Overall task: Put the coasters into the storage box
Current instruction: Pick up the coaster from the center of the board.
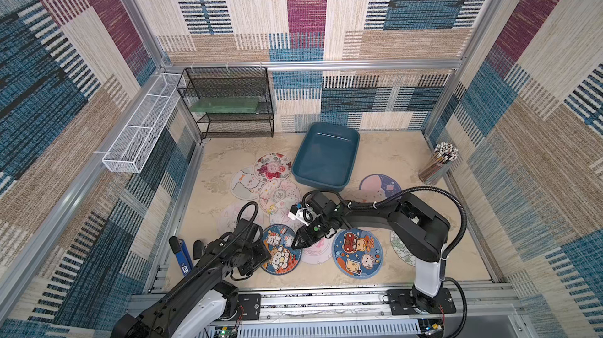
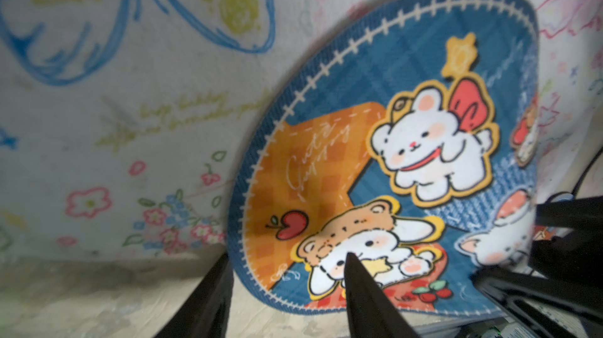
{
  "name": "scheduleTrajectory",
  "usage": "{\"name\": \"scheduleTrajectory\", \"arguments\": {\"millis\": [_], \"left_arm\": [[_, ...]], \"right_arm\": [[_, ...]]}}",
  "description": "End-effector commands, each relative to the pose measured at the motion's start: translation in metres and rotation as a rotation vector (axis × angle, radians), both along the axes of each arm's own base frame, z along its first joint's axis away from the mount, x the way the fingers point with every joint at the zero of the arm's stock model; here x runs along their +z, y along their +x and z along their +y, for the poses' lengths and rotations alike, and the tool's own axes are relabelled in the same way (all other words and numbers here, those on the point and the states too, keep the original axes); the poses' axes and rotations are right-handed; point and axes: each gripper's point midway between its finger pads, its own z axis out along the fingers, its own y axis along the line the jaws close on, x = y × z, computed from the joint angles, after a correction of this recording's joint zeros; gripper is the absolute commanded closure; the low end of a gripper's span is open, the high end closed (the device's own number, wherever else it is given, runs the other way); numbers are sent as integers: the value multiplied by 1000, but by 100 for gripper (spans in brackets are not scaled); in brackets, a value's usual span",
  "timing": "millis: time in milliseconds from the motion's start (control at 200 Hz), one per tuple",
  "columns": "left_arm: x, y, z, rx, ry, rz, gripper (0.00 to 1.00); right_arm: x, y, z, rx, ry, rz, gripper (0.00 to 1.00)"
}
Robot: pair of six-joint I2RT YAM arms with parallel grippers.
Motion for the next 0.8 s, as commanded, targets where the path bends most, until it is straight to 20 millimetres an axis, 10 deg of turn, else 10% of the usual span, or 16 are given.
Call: {"name": "scheduleTrajectory", "arguments": {"millis": [0, 240, 446, 796], "left_arm": [[-17, -15, 15, -9, 78, 55, 44], [-6, -10, 15, -19, 89, 33, 39], [33, 11, 13, -17, 98, -42, 25], [93, 62, -5, -51, 85, -186, 19]], "right_arm": [[2, 0, 2, 6, 5, -3, 70], [25, 6, 4, 2, 31, -36, 92], [89, 37, -3, -52, 68, -130, 94], [174, 167, -86, -346, 37, -353, 94]]}}
